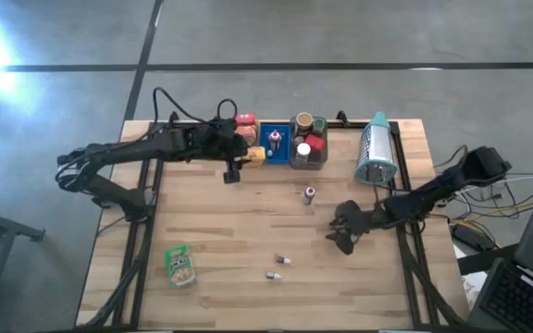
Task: Pick & Place Kitchen Items
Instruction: Put the yellow cereal box into the yellow bin
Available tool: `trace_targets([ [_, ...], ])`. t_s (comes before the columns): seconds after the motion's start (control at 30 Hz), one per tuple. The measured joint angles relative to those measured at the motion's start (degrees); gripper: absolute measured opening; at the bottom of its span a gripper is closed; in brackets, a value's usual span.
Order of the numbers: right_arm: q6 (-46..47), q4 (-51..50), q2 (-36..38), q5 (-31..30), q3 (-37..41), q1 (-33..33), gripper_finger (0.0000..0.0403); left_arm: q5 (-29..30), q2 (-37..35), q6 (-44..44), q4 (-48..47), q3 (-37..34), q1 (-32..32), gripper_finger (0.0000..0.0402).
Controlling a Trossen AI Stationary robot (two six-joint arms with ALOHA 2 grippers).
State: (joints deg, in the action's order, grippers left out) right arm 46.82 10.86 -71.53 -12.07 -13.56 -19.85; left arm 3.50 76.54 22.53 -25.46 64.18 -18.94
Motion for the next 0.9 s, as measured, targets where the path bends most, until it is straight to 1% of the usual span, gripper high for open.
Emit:
trace_targets([
  [0.17, 4.2, 0.2, 7.9, -4.7, 4.6, -1.2, 0.0249, -1.9, -0.1, 3.4, 1.8, -0.8, -3.6, 0.0197],
  [0.33, 4.2, 0.4, 14.2, -6.2, 6.9, -1.3, 0.0237, -7.5, -0.1, 6.2, 3.5, -2.0, -8.2, 0.0197],
  [0.47, 4.1, 0.4, 17.7, -6.6, 7.7, -1.3, 0.0230, -8.9, -0.1, 8.5, 5.4, -3.5, -11.1, 0.0197],
  [0.57, 4.0, 0.4, 19.1, -7.4, 7.8, -1.3, 0.0226, -9.4, -0.1, 9.5, 7.6, -5.6, -12.9, 0.0197],
  [0.7, 3.7, 0.1, 19.5, -7.7, 7.8, -1.1, 0.0220, -12.6, 0.1, 10.5, 14.9, -9.8, -14.8, 0.0197],
  [0.9, 4.7, 0.1, 19.3, -8.0, 7.6, -1.1, 0.0225, -13.1, 0.5, 13.7, 23.2, -15.6, -16.3, 0.0197],
])
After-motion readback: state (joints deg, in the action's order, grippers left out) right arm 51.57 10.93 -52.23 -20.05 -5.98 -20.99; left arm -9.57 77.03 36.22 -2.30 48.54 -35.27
